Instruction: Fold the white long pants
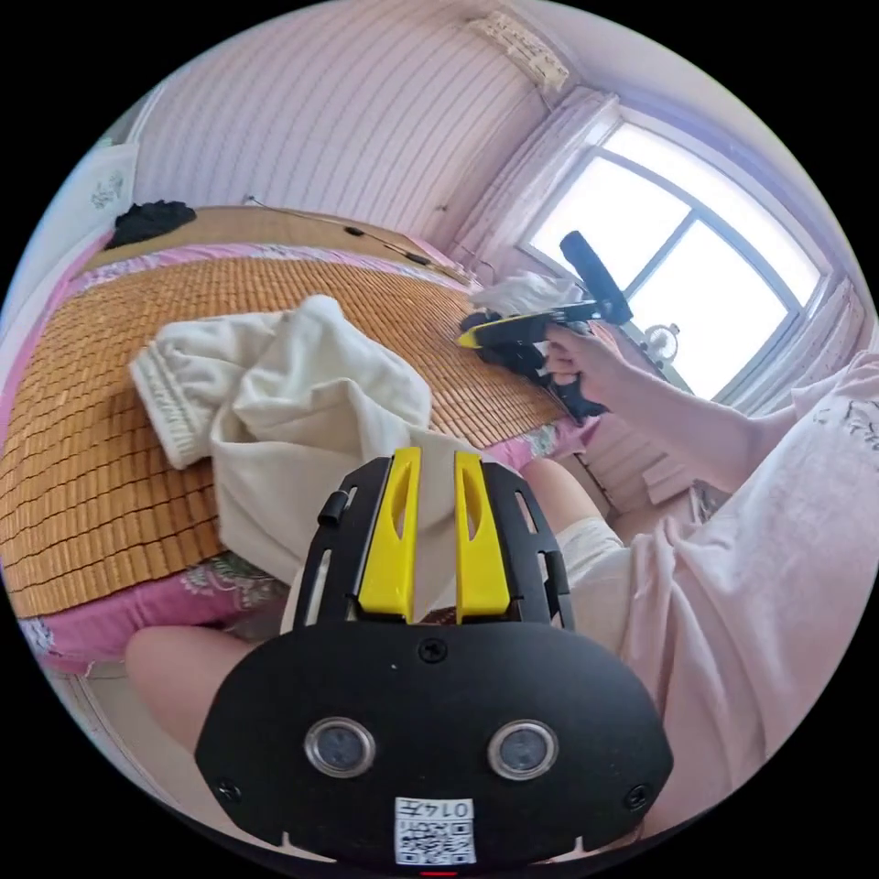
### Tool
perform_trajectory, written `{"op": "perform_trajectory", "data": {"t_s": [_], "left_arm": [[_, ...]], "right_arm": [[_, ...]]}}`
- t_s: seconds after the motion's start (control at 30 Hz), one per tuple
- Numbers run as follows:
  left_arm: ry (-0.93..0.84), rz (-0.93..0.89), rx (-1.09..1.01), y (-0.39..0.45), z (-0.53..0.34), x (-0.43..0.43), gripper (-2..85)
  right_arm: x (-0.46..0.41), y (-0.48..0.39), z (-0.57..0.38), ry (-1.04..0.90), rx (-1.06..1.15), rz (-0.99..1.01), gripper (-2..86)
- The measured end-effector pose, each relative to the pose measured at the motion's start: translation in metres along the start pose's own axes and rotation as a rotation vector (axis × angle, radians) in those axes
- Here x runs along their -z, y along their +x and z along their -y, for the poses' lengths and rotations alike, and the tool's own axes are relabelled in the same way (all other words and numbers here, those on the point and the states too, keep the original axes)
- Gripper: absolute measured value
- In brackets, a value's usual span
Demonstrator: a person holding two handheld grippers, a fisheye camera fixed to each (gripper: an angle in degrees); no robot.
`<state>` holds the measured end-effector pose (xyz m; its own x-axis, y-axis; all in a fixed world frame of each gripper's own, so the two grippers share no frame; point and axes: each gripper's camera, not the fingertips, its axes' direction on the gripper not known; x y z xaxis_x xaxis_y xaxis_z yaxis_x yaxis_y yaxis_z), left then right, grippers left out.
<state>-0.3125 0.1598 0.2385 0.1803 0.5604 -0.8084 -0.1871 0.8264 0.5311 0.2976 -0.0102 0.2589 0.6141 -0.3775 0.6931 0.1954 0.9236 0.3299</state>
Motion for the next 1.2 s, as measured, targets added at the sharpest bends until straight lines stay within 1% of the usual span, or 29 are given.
{"op": "perform_trajectory", "data": {"t_s": [0.03, 0.07, 0.1, 0.13, 0.17, 0.2, 0.23, 0.3, 0.37, 0.47, 0.5, 0.57, 0.67, 0.77, 0.83, 0.9, 0.93, 0.97, 1.0, 1.03, 1.1, 1.17, 1.2], "left_arm": [[0.005, 0.012, 0.007, -0.005, 0.001, 0.004, 6.4], [0.007, 0.064, 0.017, -0.016, 0.003, 0.009, 6.6], [0.007, 0.157, 0.055, -0.029, 0.004, 0.013, 7.3], [0.008, 0.196, 0.078, -0.036, 0.004, 0.013, 7.9], [0.015, 0.257, 0.125, -0.05, 0.004, 0.013, 9.1], [0.004, 0.284, 0.185, -0.065, 0.003, 0.008, 10.2], [-0.01, 0.283, 0.211, -0.072, 0.004, 0.004, 10.8], [-0.097, 0.264, 0.286, -0.091, 0.006, -0.021, 12.2], [-0.181, 0.256, 0.304, -0.097, 0.009, -0.04, 11.4], [-0.296, 0.292, 0.285, -0.097, 0.014, -0.059, 6.1], [-0.3, 0.282, 0.282, -0.097, 0.016, -0.058, 4.1], [-0.292, 0.25, 0.296, -0.098, 0.019, -0.052, 0.6], [-0.258, 0.196, 0.267, -0.093, 0.025, -0.033, -0.6], [-0.163, 0.103, 0.174, -0.073, 0.038, 0.002, -0.9], [-0.102, 0.089, 0.104, -0.057, 0.05, 0.025, -1.0], [-0.025, 0.058, 0.067, -0.045, 0.069, 0.052, -1.0], [0.0, 0.036, 0.065, -0.043, 0.075, 0.058, -1.0], [0.044, -0.002, 0.055, -0.039, 0.087, 0.069, -0.9], [0.075, -0.044, 0.034, -0.03, 0.103, 0.074, -0.9], [0.087, -0.06, 0.008, -0.022, 0.112, 0.073, -0.8], [0.112, -0.127, -0.133, 0.029, 0.157, 0.047, -0.5], [0.175, -0.163, -0.191, 0.07, 0.184, 0.023, 0.2], [0.181, -0.197, -0.224, 0.089, 0.2, 0.008, 1.7]], "right_arm": [[0.005, 0.006, 0.002, 0.009, -0.012, 0.017, 0.3], [0.01, 0.011, 0.003, 0.024, -0.017, 0.038, 0.9], [0.005, 0.006, 0.003, 0.033, -0.011, 0.036, 1.7], [-0.001, 0.002, 0.002, 0.029, 0.0, 0.042, 3.0], [-0.019, -0.011, 0.0, 0.001, 0.019, 0.07, 5.6], [-0.046, -0.026, -0.003, -0.049, 0.025, 0.121, 11.1], [-0.062, -0.035, -0.004, -0.083, 0.036, 0.161, 13.9], [-0.124, -0.076, -0.008, -0.226, 0.086, 0.283, 16.7], [-0.159, -0.102, -0.009, -0.286, 0.113, 0.287, 17.0], [-0.188, -0.119, -0.008, -0.327, 0.164, 0.11, 14.0], [-0.187, -0.118, -0.005, -0.333, 0.194, 0.092, 11.7], [-0.182, -0.111, -0.001, -0.353, 0.22, 0.134, 8.2], [-0.153, -0.092, 0.001, -0.325, 0.23, 0.214, 4.7], [-0.092, -0.078, 0.002, -0.222, 0.313, 0.203, 3.5], [-0.044, -0.06, 0.007, -0.128, 0.321, 0.176, 3.2], [0.023, -0.024, 0.02, 0.015, 0.278, 0.124, 3.1], [0.039, -0.013, 0.023, 0.05, 0.264, 0.109, 3.2], [0.068, 0.007, 0.032, 0.104, 0.243, 0.057, 3.3], [0.092, 0.028, 0.041, 0.144, 0.221, -0.042, 3.5], [0.102, 0.039, 0.046, 0.162, 0.203, -0.105, 3.8], [0.132, 0.091, 0.06, 0.226, 0.039, -0.276, 5.4], [0.147, 0.128, 0.06, 0.246, -0.119, -0.329, 7.0], [0.154, 0.143, 0.053, 0.266, -0.183, -0.318, 8.3]]}}
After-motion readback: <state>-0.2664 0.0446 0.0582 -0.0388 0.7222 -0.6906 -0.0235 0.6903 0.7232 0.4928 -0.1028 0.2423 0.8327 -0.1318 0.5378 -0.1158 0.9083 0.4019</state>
